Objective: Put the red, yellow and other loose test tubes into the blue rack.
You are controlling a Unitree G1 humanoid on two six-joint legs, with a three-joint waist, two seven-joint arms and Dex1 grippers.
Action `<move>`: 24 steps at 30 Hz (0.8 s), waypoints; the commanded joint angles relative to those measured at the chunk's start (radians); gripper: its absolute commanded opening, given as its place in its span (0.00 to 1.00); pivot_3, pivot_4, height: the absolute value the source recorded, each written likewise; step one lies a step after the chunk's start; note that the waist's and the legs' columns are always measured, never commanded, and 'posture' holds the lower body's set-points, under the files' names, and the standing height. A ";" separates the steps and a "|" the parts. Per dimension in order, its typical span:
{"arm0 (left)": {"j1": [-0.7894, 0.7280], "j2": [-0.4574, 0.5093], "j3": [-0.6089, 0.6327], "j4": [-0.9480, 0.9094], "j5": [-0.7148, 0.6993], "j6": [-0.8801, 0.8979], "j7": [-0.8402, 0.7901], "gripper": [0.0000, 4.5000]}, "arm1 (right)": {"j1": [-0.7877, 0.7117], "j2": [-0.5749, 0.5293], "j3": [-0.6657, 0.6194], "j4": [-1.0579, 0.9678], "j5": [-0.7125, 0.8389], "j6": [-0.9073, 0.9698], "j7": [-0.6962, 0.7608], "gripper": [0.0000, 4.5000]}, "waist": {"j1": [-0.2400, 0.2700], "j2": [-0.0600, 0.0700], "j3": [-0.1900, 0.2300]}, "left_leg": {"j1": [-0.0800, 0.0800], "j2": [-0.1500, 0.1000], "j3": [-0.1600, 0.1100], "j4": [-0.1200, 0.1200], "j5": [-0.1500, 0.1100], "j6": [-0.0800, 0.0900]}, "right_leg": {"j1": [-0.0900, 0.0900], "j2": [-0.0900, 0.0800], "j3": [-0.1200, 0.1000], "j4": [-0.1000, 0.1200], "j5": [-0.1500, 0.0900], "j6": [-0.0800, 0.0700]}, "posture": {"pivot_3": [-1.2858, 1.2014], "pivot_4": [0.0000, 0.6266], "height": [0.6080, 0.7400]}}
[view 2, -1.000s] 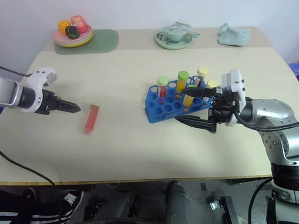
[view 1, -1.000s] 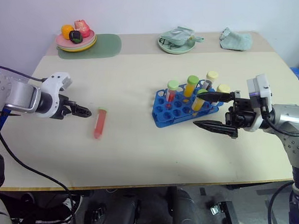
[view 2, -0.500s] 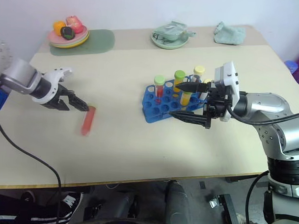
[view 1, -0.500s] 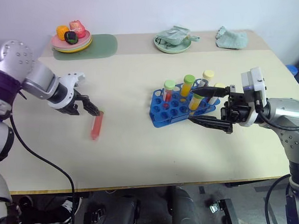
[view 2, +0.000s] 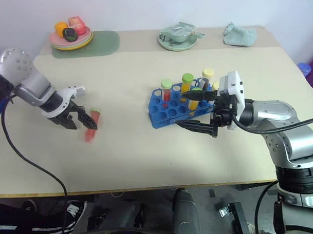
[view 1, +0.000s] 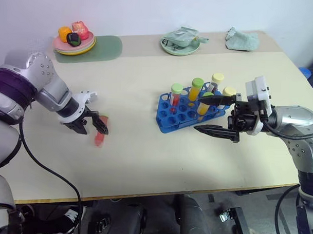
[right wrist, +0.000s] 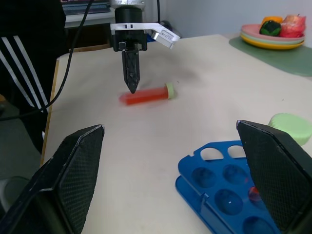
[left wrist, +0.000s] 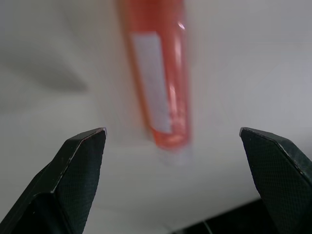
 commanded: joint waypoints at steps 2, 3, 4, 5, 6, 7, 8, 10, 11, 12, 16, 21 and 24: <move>-0.004 -0.024 0.031 0.037 0.008 0.005 0.022 1.00 | 0.001 0.002 -0.021 -0.031 0.003 -0.013 -0.007 0.99 | 0.000 0.000 0.000 | 0.000 0.000 0.000 0.000 0.000 0.000 | 0.000 0.000 0.000 0.000 0.000 0.000 | 0.52 0.24 1.00; 0.003 -0.031 0.047 0.040 0.013 0.005 0.031 1.00 | 0.006 -0.001 -0.024 -0.035 0.004 -0.013 -0.007 0.99 | -0.001 0.000 0.000 | 0.000 0.000 0.000 0.000 0.000 0.000 | 0.000 0.000 0.000 0.000 0.000 0.000 | 0.52 0.24 1.00; 0.008 -0.035 0.058 0.042 0.017 0.005 0.038 1.00 | 0.009 -0.002 -0.025 -0.038 0.003 -0.014 -0.007 0.99 | -0.001 0.000 0.000 | 0.000 0.000 0.000 0.000 0.000 0.000 | 0.000 0.000 0.000 0.000 0.000 0.000 | 0.52 0.24 1.00; 0.015 -0.041 0.072 0.047 0.020 0.005 0.051 1.00 | 0.016 -0.007 -0.033 -0.040 0.007 -0.014 -0.004 0.99 | -0.001 0.000 0.000 | 0.000 0.000 0.000 0.000 0.000 0.000 | 0.000 0.000 0.000 0.000 0.000 0.000 | 0.52 0.24 1.00; 0.020 -0.047 0.078 0.056 0.020 0.005 0.061 1.00 | 0.023 -0.011 -0.041 -0.042 0.011 -0.014 -0.001 0.99 | -0.001 0.000 0.000 | 0.000 0.000 0.000 0.000 0.000 0.000 | 0.000 0.000 0.000 0.000 0.000 0.000 | 0.52 0.24 1.00; 0.029 -0.052 0.088 0.059 0.020 0.005 0.072 1.00 | 0.029 -0.015 -0.047 -0.043 0.014 -0.015 0.002 0.99 | -0.001 0.000 0.000 | 0.000 0.000 0.000 0.000 0.000 0.000 | 0.000 0.000 0.000 0.000 0.000 0.000 | 0.52 0.24 1.00; 0.040 -0.062 0.108 0.069 0.025 0.005 0.089 1.00 | 0.034 -0.018 -0.054 -0.042 0.016 -0.015 0.003 0.99 | -0.001 0.000 0.000 | 0.000 0.000 0.000 0.000 0.000 0.000 | 0.000 0.000 0.000 0.000 0.000 0.000 | 0.52 0.24 1.00; 0.055 -0.078 0.139 0.083 0.028 0.005 0.114 1.00 | 0.038 -0.022 -0.057 -0.042 0.013 -0.019 0.005 0.99 | -0.001 0.000 0.000 | 0.000 0.000 0.000 0.000 0.000 0.000 | 0.000 0.000 0.000 0.000 0.000 0.000 | 0.52 0.24 1.00; 0.060 -0.085 0.151 0.087 0.025 0.005 0.125 1.00 | 0.038 -0.022 -0.058 -0.045 0.014 -0.017 0.003 0.99 | -0.001 0.000 0.000 | 0.000 0.000 0.000 0.000 0.000 0.000 | 0.000 0.000 0.000 0.000 0.000 0.000 | 0.52 0.24 1.00; 0.067 -0.091 0.166 0.088 0.025 0.005 0.138 1.00 | 0.038 -0.022 -0.059 -0.049 0.015 -0.014 0.001 0.99 | 0.000 0.000 0.000 | 0.000 0.000 0.000 0.000 0.000 0.000 | 0.000 0.000 0.000 0.000 0.000 0.000 | 0.52 0.24 1.00; 0.102 -0.112 0.222 0.098 0.023 0.005 0.189 0.72 | 0.033 -0.021 -0.059 -0.057 0.017 -0.005 -0.004 1.00 | -0.001 0.000 0.000 | 0.000 0.000 0.000 0.000 0.000 0.000 | 0.000 0.000 0.000 0.000 0.000 0.000 | 0.52 0.24 1.00; 0.129 -0.129 0.286 0.100 0.007 0.005 0.252 0.39 | 0.019 -0.017 -0.049 -0.050 0.013 -0.002 -0.010 1.00 | 0.001 0.000 0.000 | 0.000 0.000 0.000 0.000 0.000 0.000 | 0.000 0.000 0.000 0.000 0.000 0.000 | 0.52 0.24 1.00; 0.139 -0.137 0.315 0.106 0.005 0.005 0.280 0.39 | 0.015 -0.016 -0.047 -0.043 0.008 -0.006 -0.009 1.00 | 0.003 0.000 0.000 | 0.000 0.000 0.000 0.001 0.000 0.000 | 0.001 0.000 0.000 0.000 0.000 0.000 | 0.52 0.24 1.00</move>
